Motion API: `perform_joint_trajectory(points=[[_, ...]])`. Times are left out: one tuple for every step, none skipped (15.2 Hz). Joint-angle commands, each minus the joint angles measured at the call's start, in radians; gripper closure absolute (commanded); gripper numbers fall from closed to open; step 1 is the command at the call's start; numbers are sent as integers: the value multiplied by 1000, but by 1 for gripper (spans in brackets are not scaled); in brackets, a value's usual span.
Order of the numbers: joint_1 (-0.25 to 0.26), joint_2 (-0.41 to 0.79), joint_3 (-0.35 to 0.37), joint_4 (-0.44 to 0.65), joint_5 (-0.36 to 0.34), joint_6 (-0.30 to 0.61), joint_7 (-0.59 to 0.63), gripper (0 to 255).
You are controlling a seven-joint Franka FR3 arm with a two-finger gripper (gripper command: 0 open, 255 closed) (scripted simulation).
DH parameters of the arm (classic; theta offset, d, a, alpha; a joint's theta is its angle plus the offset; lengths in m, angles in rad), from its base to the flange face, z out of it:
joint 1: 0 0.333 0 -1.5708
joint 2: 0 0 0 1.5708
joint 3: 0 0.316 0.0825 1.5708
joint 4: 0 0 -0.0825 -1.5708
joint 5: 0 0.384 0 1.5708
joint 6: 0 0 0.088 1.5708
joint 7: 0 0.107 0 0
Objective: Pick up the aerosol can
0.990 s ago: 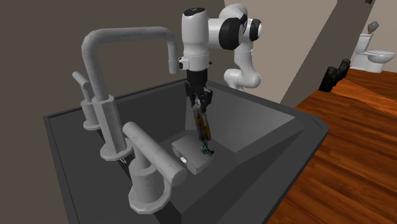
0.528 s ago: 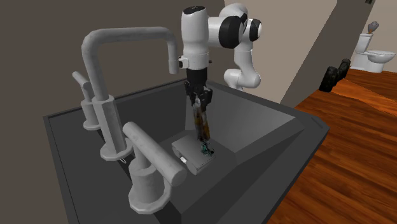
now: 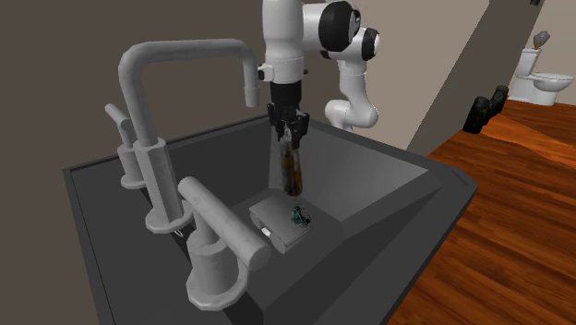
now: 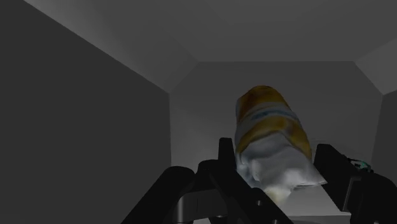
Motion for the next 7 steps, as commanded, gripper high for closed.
perform_joint_trajectory(points=[[0,4,0,34,-1,-30,0,255],[0,8,0,53,-1,-45,0,255],[1,12,0,72,-2,-60,1,255],[1,16,0,91,-2,-75,1,255],[2,21,1,112,-3,-91,1,255],[2,22,1,115,-3,-93,2,255],[2,22,1,115,-3,-93,2,255]])
